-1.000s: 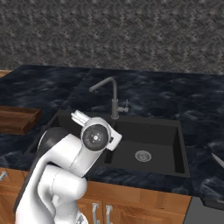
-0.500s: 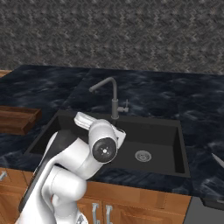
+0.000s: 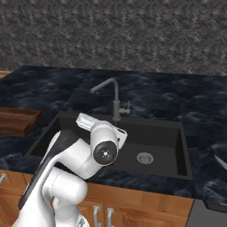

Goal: Pick up all produce items and place them in the sink. Turn on the sink faucet to wash them. Then turn the sink off and put them in the tray.

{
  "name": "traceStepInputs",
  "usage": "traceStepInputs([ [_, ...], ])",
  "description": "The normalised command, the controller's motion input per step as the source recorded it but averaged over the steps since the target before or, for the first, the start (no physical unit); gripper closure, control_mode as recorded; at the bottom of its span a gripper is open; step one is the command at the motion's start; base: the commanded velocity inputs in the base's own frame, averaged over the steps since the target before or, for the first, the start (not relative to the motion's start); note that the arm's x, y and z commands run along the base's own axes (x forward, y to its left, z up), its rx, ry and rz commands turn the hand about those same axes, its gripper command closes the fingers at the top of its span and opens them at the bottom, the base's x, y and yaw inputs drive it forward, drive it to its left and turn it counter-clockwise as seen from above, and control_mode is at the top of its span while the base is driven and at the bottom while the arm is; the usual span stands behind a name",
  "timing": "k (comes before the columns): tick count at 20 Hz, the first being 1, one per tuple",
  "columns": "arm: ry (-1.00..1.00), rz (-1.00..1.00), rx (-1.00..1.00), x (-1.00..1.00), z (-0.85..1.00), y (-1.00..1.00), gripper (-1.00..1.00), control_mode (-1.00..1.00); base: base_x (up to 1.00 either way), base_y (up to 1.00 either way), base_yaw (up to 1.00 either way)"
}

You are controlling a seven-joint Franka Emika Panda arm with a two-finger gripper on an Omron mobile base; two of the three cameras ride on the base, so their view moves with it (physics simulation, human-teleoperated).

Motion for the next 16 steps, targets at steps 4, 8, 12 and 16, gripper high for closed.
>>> traceStepInputs([
  [4, 0.00, 0.00, 0.00, 0.04, 0.00, -0.09, -1.00, -1.00, 0.00, 0.00, 0.00],
  [8, 0.00, 0.00, 0.00, 0.16, 0.00, 0.00, -1.00, -1.00, 0.00, 0.00, 0.00],
  [12, 0.00, 0.00, 0.00, 0.24, 0.00, -0.03, -1.00, -1.00, 0.00, 0.00, 0.00],
  [16, 0.02, 0.03, 0.00, 0.33, 0.00, -0.28, -1.00, -1.00, 0.00, 0.00, 0.00],
])
